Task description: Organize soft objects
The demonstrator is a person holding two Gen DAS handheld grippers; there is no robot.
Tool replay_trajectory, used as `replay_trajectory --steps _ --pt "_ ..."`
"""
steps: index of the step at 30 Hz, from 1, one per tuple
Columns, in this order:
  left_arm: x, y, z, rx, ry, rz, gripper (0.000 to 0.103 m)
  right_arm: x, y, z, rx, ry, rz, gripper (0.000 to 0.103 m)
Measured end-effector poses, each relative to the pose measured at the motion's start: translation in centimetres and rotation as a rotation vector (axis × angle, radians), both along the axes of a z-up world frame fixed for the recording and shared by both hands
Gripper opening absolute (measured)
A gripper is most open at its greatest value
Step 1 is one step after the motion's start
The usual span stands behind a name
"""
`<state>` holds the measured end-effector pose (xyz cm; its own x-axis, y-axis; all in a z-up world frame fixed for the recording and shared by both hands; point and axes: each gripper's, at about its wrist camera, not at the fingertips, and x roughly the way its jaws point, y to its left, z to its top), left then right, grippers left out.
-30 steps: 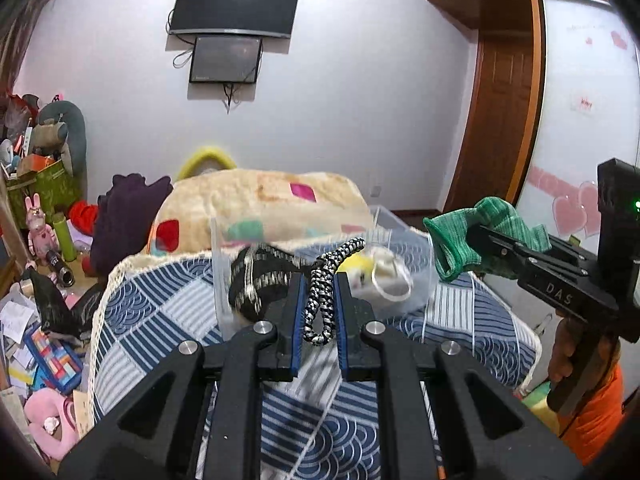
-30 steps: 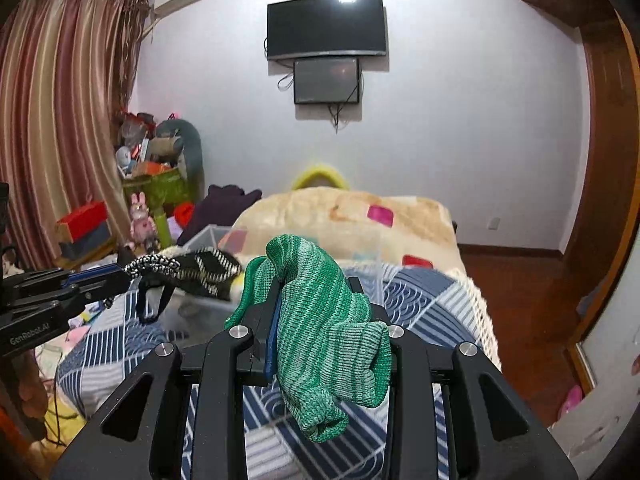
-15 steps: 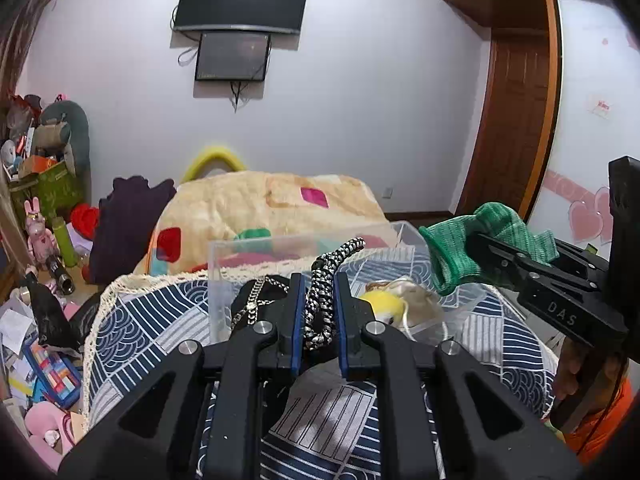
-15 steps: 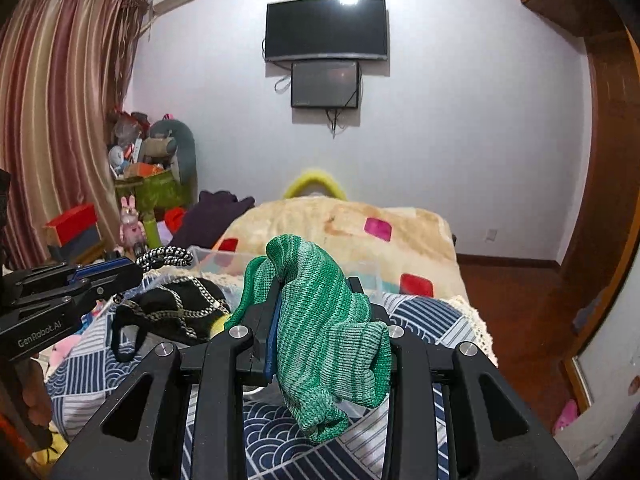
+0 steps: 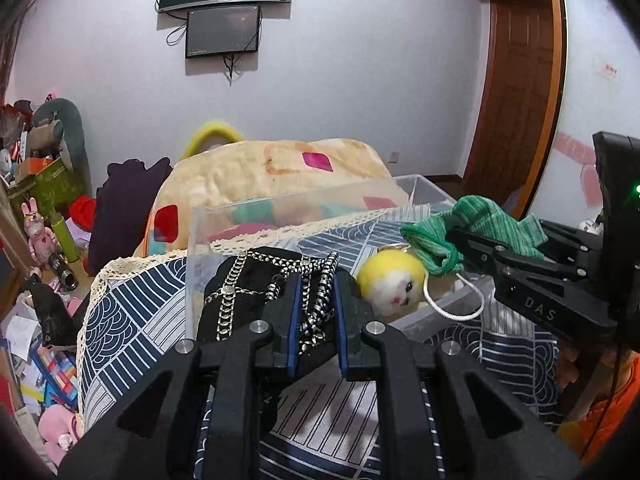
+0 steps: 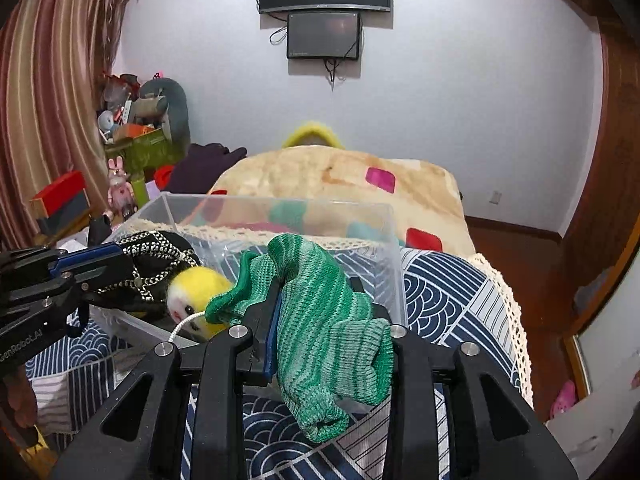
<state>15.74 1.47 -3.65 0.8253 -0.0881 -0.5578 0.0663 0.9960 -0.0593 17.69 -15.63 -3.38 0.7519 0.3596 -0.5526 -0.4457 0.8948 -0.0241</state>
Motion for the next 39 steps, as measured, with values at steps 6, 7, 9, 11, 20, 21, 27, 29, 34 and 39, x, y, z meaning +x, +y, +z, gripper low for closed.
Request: replay_trajectory --steps 6,7,9,11,20,21,27,29,34,39 --pt "-0.9 -0.3 0.4 -0.004 -0.007 -0.021 0.044 -0.6 -0.6 0.4 -0.007 -0.017 -0.030 0.062" --pt "-1.0 -0.4 0.6 -0.001 -0.012 -0.023 0.045 -0.7 -0.8 0.5 0.001 -0.019 -0.032 0.062" --pt "-1.5 -0.6 0.9 0.009 -0.021 -0.025 0.048 -0.9 -1.1 0.7 0.013 -0.018 -0.029 0.062" --pt "-2.0 -0.8 1.2 0.009 -0.033 -0.026 0.051 -1.0 -1.2 0.9 0.017 -0.016 -0.024 0.066" --pt "-4.7 0.0 3.5 -0.038 -0.097 -0.028 0.056 -2.8 -2.0 2.9 0.061 -0.087 -0.028 0.084" --pt "-5.2 0.1 4.0 -0.041 -0.115 -0.025 0.057 -3.2 -2.1 3.3 0.066 -0.098 -0.026 0.084" --pt "-8.1 0.4 5.7 -0.057 -0.198 -0.003 0.069 -5.8 -2.5 5.1 0.100 -0.164 0.010 0.084" --pt "-8.7 0.5 6.1 -0.062 -0.212 -0.003 0.070 -6.6 -2.5 5.6 0.100 -0.188 0.018 0.085" --pt "-10.9 0.5 6.8 -0.064 -0.261 0.021 0.082 -8.7 -2.9 6.8 0.136 -0.238 0.046 0.093" --pt "-13.1 0.0 7.0 -0.048 -0.312 0.052 0.095 -10.3 -3.1 7.4 0.160 -0.308 0.029 0.102"
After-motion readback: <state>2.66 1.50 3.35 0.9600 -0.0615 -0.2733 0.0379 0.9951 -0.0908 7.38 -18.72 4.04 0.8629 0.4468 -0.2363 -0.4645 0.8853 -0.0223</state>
